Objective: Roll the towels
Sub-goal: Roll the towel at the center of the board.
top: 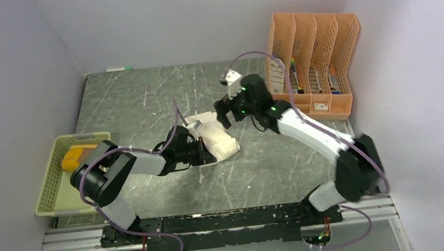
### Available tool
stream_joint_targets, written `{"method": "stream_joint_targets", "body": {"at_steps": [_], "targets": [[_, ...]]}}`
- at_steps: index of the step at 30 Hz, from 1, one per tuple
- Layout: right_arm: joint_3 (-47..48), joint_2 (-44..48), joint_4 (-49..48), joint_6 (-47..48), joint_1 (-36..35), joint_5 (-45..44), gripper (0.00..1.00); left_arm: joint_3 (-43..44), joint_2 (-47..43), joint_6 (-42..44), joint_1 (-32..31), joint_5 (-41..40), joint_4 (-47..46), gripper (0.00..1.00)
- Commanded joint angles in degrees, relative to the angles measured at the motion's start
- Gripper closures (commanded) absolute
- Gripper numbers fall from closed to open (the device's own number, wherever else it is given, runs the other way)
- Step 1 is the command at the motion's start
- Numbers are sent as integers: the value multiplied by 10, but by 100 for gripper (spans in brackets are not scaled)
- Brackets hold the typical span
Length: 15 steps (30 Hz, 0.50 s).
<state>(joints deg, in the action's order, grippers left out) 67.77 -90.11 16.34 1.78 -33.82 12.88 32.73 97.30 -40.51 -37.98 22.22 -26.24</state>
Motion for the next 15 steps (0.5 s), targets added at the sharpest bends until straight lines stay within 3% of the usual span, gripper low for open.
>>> {"method": "stream_joint_targets", "body": {"at_steps": [1,2,4,7,11,13,15], "targets": [[-175,186,-231,-28,3,-257,0,-21,24,26,-3,-32,69,93],[-234,228,-296,-40,3,-300,0,-20,22,28,-2,-28,73,93],[-313,287,-372,35,4,-254,0,-17,16,29,-2,-25,83,93],[-321,305,-282,142,-29,-231,1,-18,11,27,5,-5,85,93],[-418,313,-252,381,-221,-330,0,-20,21,16,21,49,59,93],[-447,304,-268,424,-290,-370,0,-18,26,12,27,66,50,93],[-440,292,-253,418,-312,-363,0,-14,30,13,33,77,50,93]]}}
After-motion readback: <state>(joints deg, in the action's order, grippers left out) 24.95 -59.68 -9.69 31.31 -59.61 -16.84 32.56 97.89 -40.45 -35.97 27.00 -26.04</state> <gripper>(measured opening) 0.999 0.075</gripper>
